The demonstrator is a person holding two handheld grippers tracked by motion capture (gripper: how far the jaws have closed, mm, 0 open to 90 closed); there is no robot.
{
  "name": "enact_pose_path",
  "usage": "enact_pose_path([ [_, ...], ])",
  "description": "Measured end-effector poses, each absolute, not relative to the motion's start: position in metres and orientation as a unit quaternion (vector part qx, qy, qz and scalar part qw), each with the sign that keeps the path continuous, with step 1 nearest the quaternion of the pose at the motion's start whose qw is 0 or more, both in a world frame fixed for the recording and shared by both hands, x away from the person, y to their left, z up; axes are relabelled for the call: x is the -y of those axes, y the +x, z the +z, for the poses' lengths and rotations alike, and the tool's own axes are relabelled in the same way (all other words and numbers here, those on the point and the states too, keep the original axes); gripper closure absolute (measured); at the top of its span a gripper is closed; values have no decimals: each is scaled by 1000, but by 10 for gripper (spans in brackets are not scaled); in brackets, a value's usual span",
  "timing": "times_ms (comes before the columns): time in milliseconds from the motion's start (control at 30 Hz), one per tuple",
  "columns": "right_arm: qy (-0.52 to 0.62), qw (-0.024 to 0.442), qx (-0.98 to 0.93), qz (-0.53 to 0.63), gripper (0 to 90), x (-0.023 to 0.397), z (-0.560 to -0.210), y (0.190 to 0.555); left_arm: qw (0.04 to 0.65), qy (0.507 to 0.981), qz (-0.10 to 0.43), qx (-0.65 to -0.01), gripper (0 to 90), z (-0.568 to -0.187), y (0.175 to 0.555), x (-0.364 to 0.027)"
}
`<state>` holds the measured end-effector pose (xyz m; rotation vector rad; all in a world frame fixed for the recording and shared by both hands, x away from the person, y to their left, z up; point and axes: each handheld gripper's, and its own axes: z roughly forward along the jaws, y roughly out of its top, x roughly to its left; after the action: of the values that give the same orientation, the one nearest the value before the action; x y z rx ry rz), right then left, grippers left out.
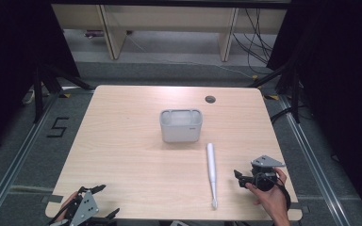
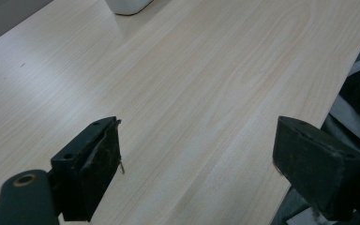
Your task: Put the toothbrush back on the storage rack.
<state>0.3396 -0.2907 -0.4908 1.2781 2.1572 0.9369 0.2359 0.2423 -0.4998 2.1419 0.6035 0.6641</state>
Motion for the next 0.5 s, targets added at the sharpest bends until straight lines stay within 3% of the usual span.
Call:
enact_pose_path([
  [333, 452, 240, -785, 348, 227, 289, -490, 341, 405, 841, 264, -242, 149, -501, 236, -241],
  [400, 445, 234, -789, 352, 295, 285, -488, 341, 402, 844, 262, -241, 149, -501, 236, -242],
  [500, 439, 234, -791, 356, 296, 281, -487, 341, 407, 840, 264, -243, 149, -501, 236, -241],
])
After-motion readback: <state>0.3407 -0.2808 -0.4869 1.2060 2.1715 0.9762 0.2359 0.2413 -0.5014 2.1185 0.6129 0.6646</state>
